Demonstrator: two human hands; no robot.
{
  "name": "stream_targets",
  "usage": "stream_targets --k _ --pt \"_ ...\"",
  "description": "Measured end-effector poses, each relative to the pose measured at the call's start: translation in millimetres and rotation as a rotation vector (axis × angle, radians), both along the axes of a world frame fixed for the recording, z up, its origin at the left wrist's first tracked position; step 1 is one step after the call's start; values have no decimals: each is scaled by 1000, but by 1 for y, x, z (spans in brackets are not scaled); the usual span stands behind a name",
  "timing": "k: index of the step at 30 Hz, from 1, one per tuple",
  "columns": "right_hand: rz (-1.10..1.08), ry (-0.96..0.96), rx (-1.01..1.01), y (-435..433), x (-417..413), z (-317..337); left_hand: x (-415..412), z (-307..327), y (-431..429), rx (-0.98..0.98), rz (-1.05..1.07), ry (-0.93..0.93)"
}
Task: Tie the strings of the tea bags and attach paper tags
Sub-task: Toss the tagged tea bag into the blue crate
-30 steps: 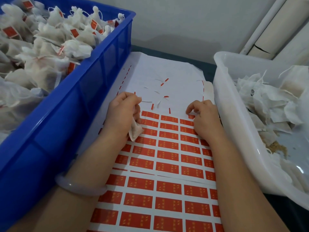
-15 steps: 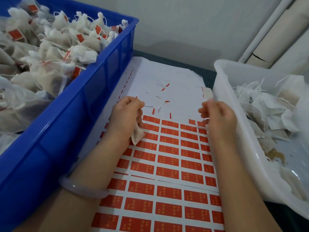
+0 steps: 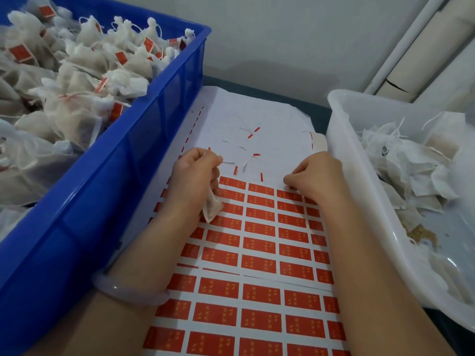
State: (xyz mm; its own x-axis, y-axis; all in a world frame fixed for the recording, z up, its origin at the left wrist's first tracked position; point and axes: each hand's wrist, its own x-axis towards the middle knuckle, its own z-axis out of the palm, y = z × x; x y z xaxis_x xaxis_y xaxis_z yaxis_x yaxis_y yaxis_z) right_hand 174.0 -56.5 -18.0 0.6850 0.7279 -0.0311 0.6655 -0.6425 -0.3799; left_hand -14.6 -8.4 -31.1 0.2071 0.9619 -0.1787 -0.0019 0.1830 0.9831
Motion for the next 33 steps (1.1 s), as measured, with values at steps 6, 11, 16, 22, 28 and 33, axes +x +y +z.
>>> stream_targets --k 6,11,16,22,28,33 --pt "-52 -27 14 6 -5 -1 -1 0 1 -4 -16 -19" --pt "-34 31 -38 6 -2 4 -1 -1 1 13 -27 -7" --pt "-35 50 -71 8 -1 6 -1 0 0 7 -21 -13" --pt "-43 32 -57 7 2 4 -2 0 0 1 -21 -29" --pt "-16 118 -1 2 4 4 -1 -1 1 6 -28 -24" --pt "-8 172 16 1 8 2 0 -1 1 7 -8 -13"
